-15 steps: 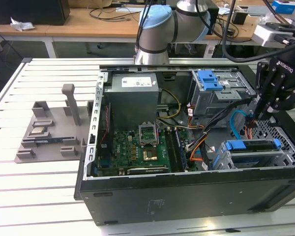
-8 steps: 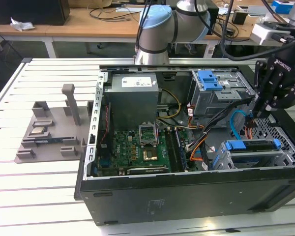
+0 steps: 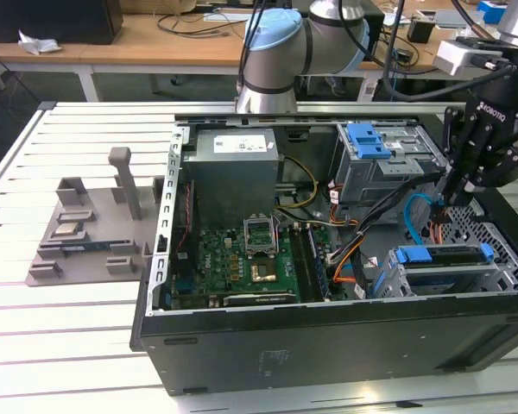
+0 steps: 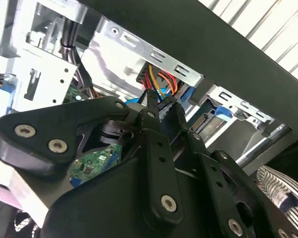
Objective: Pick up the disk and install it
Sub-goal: 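Insert the first disk wire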
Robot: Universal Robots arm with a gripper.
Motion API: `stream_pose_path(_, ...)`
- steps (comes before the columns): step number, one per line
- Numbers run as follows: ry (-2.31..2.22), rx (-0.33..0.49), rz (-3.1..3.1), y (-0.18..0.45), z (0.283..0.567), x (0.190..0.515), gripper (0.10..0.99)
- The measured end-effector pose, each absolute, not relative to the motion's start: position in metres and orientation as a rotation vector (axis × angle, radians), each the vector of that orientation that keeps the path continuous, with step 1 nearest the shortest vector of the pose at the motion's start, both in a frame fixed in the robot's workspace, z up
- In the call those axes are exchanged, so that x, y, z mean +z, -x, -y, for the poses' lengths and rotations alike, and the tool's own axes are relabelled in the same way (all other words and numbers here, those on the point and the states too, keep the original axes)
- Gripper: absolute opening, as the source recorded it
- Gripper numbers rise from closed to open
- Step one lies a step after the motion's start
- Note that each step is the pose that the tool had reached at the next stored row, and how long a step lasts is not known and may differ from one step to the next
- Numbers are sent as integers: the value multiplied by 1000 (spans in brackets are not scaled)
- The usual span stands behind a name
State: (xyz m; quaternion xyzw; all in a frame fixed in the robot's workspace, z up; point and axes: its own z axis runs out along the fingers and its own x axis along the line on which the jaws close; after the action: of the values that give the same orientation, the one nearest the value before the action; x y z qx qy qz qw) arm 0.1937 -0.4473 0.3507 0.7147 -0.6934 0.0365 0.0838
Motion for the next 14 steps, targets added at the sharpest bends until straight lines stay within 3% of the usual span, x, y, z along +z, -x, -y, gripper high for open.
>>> stream_pose_path(5, -2133, 109, 2069, -194, 448, 351, 286)
stream_pose_path(6, -2133, 109, 2069, -194, 448, 351, 165)
stream_pose_path(14, -2143, 92, 2078, -187, 471, 351, 165)
